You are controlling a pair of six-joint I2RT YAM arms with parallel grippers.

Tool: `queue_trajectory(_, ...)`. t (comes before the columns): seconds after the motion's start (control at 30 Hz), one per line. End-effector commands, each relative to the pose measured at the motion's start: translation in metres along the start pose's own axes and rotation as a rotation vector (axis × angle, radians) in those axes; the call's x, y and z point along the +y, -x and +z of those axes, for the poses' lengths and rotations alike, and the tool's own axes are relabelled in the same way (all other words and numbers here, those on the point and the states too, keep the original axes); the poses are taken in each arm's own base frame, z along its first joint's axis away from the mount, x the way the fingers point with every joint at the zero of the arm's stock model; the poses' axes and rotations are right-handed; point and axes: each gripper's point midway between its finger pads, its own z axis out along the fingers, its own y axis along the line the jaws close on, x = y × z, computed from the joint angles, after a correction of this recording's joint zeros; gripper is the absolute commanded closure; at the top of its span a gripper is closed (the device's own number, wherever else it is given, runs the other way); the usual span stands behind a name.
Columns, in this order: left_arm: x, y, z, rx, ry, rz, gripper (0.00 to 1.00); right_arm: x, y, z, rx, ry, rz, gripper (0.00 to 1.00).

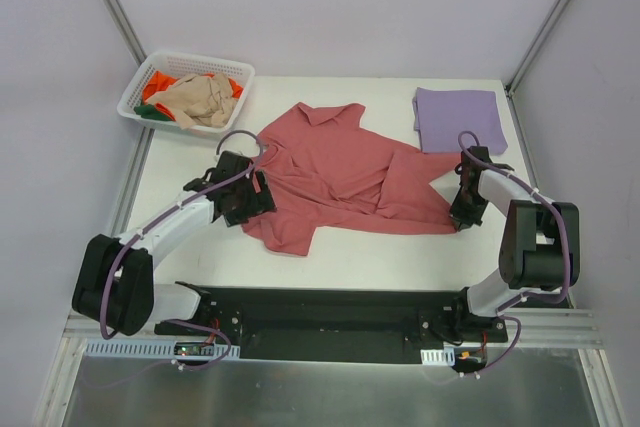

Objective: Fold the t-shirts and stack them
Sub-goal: Flatten out the tshirt

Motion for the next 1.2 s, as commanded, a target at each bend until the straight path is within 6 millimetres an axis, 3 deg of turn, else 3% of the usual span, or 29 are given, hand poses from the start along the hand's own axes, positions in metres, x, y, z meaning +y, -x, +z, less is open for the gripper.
queue_trajectory(0.0,0.003,-0.017,0.007,0.048,0.017,-0.053,0.23,-0.001,-0.002,-0.001,-0.006,0.005,0.011,1.0)
queue_trajectory(0.1,0.013,-0.028,0.014,0.081,0.058,-0.078,0.31,-0.002,-0.003,-0.001,-0.002,0.001,0.007,1.0)
queue_trajectory(0.17,0.013,-0.031,0.017,0.092,0.069,-0.081,0.4,-0.002,-0.003,-0.001,0.002,-0.003,0.004,1.0)
queue_trajectory(0.3,0.009,-0.036,0.018,0.107,0.066,-0.076,0.47,-0.003,-0.003,0.0,0.007,-0.01,0.003,1.0)
queue_trajectory(0.6,0.002,-0.041,0.013,0.094,0.05,-0.05,0.77,-0.003,-0.004,0.003,0.015,-0.016,-0.001,0.99)
queue_trajectory(0.7,0.004,-0.041,0.01,0.085,0.062,-0.041,0.85,-0.004,-0.004,0.003,0.017,-0.019,-0.002,1.0)
queue_trajectory(0.8,0.013,-0.043,0.002,0.07,0.097,-0.045,1.0,-0.004,-0.005,0.003,0.02,-0.021,-0.004,1.0)
queue_trajectory(1.0,0.03,-0.064,-0.019,0.073,0.118,-0.086,1.0,-0.005,-0.005,0.004,0.023,-0.025,-0.006,1.0)
queue_trajectory(1.17,0.058,-0.106,-0.022,0.139,0.158,-0.162,1.0,-0.002,-0.006,0.004,0.03,-0.014,-0.006,1.0)
